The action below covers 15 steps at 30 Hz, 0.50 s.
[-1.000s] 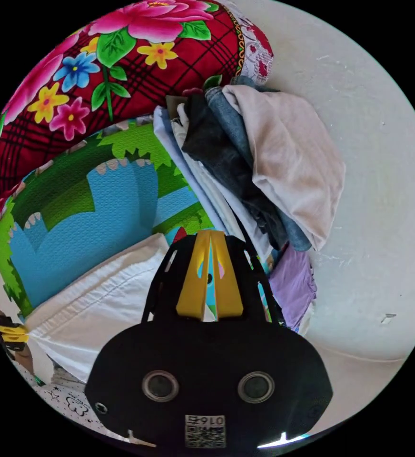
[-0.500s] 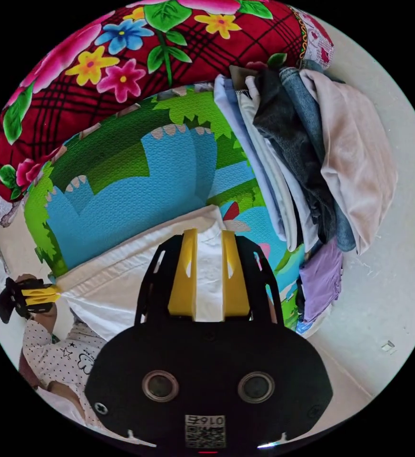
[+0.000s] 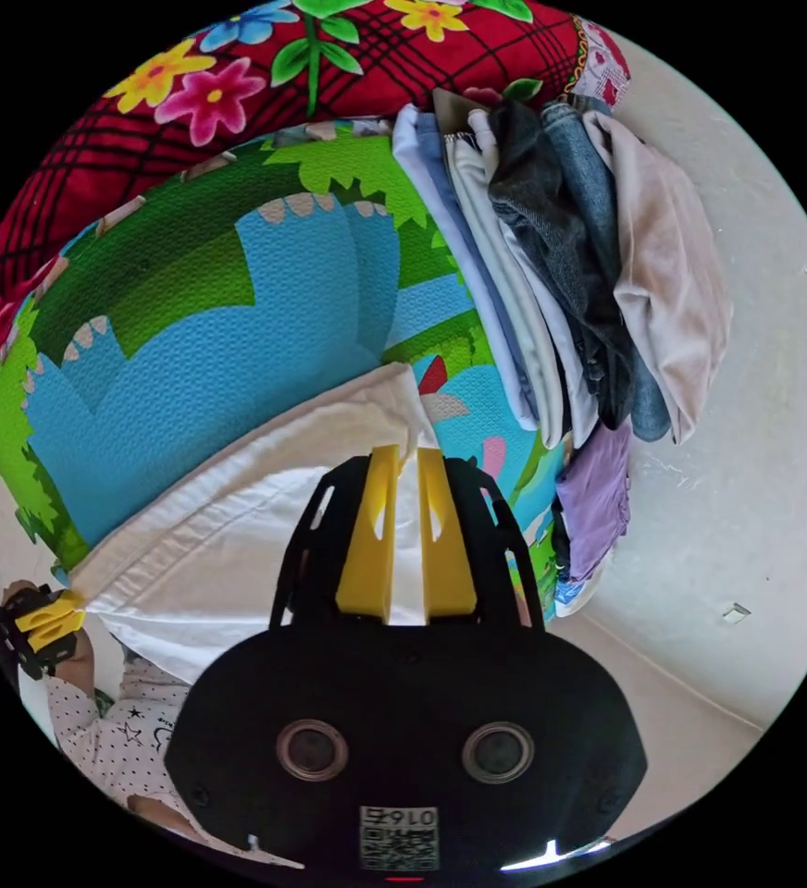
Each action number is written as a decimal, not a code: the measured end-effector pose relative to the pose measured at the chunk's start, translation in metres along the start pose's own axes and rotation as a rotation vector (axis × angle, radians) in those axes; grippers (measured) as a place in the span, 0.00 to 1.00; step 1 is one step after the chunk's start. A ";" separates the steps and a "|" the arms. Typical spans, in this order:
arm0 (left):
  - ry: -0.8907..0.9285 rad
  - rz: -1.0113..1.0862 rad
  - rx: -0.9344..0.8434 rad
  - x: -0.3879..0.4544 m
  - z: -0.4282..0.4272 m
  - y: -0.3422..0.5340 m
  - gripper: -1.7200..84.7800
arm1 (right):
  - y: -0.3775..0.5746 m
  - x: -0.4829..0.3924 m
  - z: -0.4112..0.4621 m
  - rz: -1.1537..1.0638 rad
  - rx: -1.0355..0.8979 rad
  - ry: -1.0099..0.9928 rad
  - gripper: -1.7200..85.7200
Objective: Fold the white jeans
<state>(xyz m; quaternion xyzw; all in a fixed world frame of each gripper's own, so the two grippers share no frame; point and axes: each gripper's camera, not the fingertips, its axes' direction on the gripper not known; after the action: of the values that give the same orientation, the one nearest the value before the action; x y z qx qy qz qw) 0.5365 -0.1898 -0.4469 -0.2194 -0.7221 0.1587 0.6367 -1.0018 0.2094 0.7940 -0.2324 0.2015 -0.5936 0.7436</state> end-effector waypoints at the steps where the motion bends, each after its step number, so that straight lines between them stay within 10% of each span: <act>1: -0.004 0.002 -0.001 0.000 0.000 0.000 0.01 | -0.001 0.000 0.003 -0.010 -0.015 0.035 0.04; 15: 0.013 0.152 -0.064 -0.020 0.001 -0.016 0.01 | -0.039 0.080 -0.017 -0.061 -0.043 -0.152 0.02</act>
<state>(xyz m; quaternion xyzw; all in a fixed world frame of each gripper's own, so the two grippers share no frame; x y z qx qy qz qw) 0.5358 -0.2138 -0.4559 -0.2950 -0.7038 0.1818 0.6201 -1.0252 0.1219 0.8011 -0.2986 0.1501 -0.5924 0.7331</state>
